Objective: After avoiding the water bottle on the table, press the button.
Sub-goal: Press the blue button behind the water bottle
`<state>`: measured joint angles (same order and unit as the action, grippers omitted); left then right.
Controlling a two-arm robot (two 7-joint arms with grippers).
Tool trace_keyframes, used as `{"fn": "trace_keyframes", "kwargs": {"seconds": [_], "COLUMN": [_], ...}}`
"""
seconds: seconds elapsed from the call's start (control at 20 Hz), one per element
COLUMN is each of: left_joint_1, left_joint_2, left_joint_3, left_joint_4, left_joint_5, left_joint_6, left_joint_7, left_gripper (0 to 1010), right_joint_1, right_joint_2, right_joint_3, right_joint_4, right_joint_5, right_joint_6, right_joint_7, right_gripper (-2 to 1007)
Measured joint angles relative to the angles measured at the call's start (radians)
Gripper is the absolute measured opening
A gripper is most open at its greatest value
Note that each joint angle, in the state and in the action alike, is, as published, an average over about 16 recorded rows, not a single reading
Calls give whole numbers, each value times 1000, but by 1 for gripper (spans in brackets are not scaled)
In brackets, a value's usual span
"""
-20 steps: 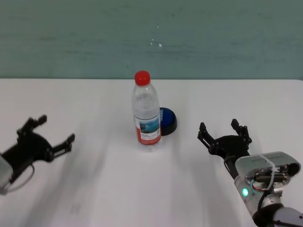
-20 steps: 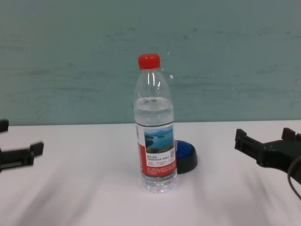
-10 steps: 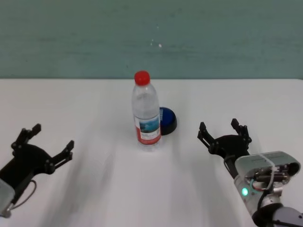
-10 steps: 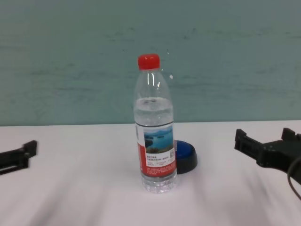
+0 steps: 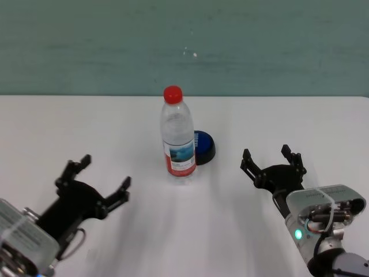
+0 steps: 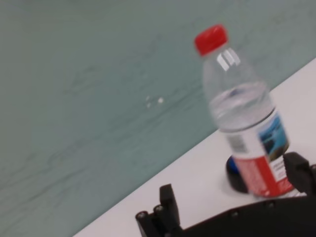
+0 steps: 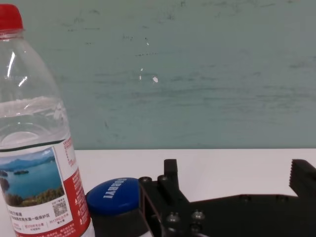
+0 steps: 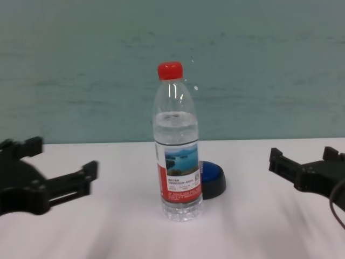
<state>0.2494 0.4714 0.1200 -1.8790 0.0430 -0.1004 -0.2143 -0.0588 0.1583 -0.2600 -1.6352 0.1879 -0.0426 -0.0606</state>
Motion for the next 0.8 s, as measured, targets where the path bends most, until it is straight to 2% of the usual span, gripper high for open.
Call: {"fn": "trace_keyframes", "kwargs": {"seconds": [0.4,0.8], "left_joint_1": [-24,-21], "left_joint_2": [-79,-145], "left_joint_3": [56,80], "left_joint_4": [20,59], "left_joint_5": [30,40], "left_joint_6": [-24,-62], "left_joint_7": [8,19], "left_gripper": [1000,1000], "right_joint_1": [0,0], "right_joint_2": [0,0], "right_joint_3": [0,0], "right_joint_4": [0,0], "right_joint_5": [0,0], "right_joint_6": [0,0], "right_joint_7": [0,0], "right_gripper": [1003,1003]}}
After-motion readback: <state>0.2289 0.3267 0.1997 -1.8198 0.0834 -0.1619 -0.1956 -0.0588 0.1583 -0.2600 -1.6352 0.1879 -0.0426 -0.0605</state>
